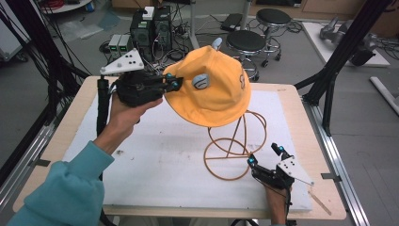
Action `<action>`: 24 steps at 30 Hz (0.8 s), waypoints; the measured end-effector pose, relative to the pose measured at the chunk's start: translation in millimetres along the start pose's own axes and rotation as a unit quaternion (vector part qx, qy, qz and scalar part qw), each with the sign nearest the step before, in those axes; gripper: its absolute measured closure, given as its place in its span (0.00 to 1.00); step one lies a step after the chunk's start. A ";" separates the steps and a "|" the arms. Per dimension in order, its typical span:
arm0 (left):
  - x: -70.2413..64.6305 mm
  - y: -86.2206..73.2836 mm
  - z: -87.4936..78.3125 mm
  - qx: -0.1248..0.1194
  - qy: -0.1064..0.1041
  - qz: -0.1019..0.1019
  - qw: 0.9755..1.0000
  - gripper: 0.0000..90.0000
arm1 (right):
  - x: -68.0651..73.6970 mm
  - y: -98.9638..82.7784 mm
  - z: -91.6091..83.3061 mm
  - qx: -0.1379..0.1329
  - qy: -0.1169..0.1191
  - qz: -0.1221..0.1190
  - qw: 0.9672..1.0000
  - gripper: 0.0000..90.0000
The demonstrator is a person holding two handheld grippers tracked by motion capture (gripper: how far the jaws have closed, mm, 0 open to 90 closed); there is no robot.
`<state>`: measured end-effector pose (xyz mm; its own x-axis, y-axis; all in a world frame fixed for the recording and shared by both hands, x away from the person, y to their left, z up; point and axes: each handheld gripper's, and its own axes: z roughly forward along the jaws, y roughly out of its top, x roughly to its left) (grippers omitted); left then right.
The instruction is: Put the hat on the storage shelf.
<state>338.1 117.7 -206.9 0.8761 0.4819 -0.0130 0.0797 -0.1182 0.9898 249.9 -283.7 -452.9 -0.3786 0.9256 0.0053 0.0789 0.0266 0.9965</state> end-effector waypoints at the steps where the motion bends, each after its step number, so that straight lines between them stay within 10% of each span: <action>1: -2.2 -0.6 3.6 0.002 -0.003 0.000 1.000 0.96 | -0.1 0.0 0.0 0.000 0.000 0.000 1.000 0.11; 24: -37.3 -25.8 60.6 0.038 -0.072 -0.010 0.997 0.95 | -0.8 -0.3 -0.3 -0.003 0.002 0.002 1.000 0.12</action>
<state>332.2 50.3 -240.6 0.9325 0.3565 -0.0574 0.1280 -0.1778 0.9757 249.9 -284.5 -453.2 -0.3819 0.9242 0.0090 0.0755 0.0215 0.9969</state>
